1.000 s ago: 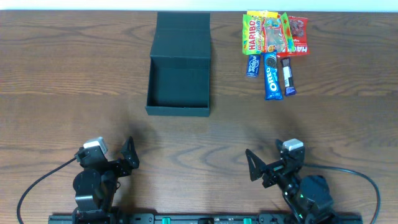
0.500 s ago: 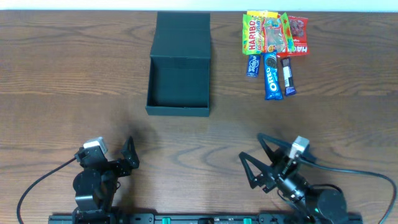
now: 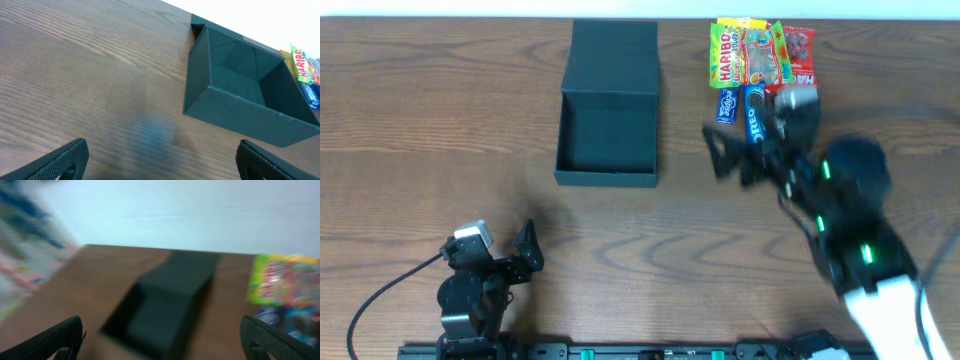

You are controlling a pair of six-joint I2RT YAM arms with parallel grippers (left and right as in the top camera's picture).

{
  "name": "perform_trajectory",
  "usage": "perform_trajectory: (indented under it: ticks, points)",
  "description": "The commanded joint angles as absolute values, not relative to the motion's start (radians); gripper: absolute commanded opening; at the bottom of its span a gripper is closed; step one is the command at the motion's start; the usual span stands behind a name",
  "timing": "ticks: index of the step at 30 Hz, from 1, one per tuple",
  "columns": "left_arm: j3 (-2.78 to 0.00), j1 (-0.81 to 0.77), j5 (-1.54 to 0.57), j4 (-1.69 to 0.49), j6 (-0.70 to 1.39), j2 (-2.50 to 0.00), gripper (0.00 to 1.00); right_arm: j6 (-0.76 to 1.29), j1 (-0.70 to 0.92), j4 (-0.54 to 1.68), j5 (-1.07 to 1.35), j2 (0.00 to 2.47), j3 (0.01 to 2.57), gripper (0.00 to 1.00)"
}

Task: Pack container
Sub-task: 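Reach right gripper to the Haribo gummy bag and grasp it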

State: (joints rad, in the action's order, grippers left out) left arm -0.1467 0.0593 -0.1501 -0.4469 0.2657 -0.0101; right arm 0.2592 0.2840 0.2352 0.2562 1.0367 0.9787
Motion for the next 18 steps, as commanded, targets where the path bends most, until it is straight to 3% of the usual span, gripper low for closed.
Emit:
perform_trajectory:
  ticks: [1, 7, 18]
  points:
    - [-0.129, 0.065, -0.149, -0.451, 0.27, -0.004, 0.95, 0.15, 0.24, 0.243, 0.116, 1.222, 1.101, 0.99]
    - [-0.129, 0.065, -0.149, -0.451, 0.27, -0.004, 0.95, 0.033, 0.127, 0.221, 0.056, 1.686, 1.409, 0.99]
    - [-0.129, 0.065, -0.149, -0.451, 0.27, -0.004, 0.95, -0.058, 0.033, 0.188, 0.056, 2.228, 1.801, 0.99]
